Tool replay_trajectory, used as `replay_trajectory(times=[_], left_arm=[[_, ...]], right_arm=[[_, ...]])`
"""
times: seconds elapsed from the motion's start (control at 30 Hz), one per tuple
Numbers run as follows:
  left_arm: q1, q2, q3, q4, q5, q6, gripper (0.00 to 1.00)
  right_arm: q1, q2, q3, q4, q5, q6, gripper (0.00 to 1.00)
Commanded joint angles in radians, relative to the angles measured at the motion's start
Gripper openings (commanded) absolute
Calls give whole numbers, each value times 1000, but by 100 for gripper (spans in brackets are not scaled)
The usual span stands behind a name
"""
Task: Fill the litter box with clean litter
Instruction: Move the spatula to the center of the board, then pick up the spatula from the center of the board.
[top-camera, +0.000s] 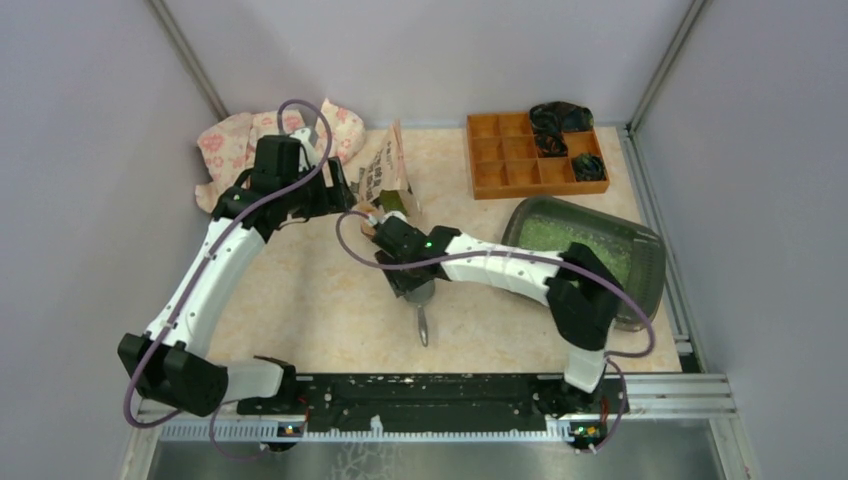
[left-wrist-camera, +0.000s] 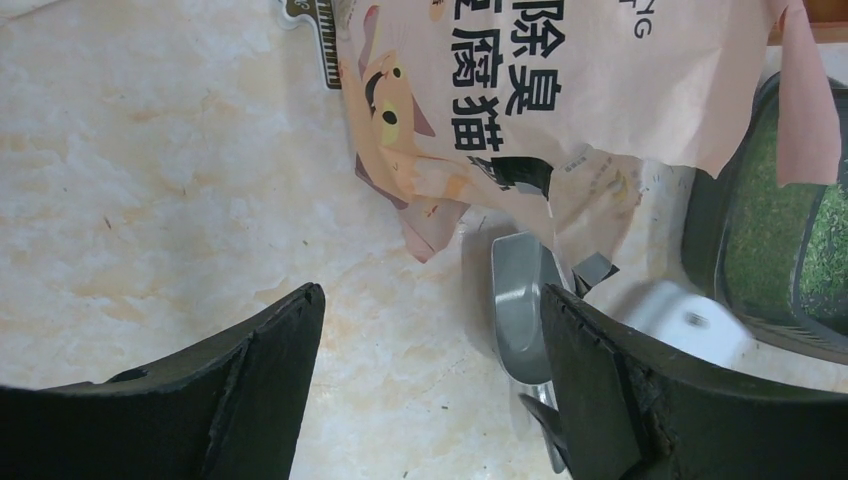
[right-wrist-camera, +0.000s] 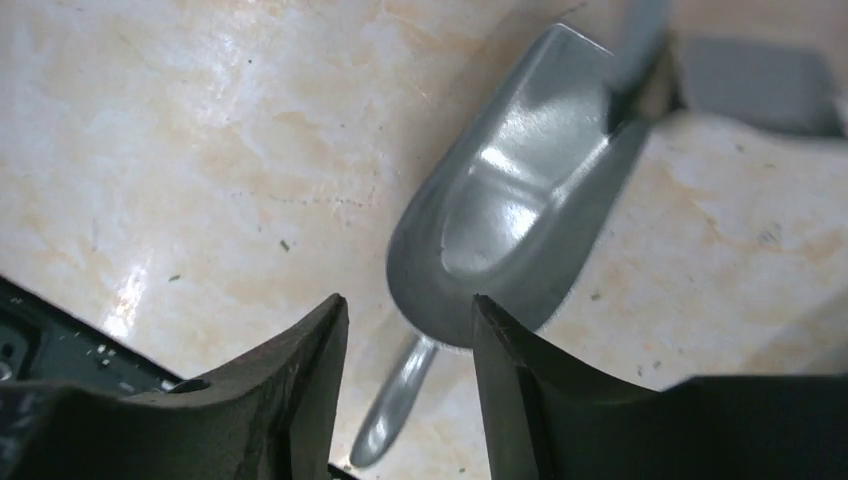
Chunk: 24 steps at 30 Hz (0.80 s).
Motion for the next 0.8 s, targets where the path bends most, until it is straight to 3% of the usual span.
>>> replay_trajectory(times=[0.0, 0.07, 0.13, 0.2, 0.4, 0.6, 0.77], left_arm=[[5, 5, -14, 18, 11, -2, 85], [5, 6, -17, 24, 14, -1, 85], [5, 7, -24, 34, 18, -3, 85], [5, 10, -33, 46, 30, -7, 85], [5, 16, -41, 60, 45, -3, 85], [5, 11, -38, 59, 51, 12, 85], [6, 2, -44, 55, 49, 24, 85]], right_arm=[[16, -275, -87, -7, 60, 20, 51], [21, -349, -151, -36, 59, 41, 54], [40, -415, -224, -32, 64, 75, 64], [47, -451, -281, -32, 94, 157, 65], [101, -449, -386, 60, 236, 396, 52], [162, -294, -320, 80, 336, 533, 52], [170, -219, -293, 136, 326, 584, 52]])
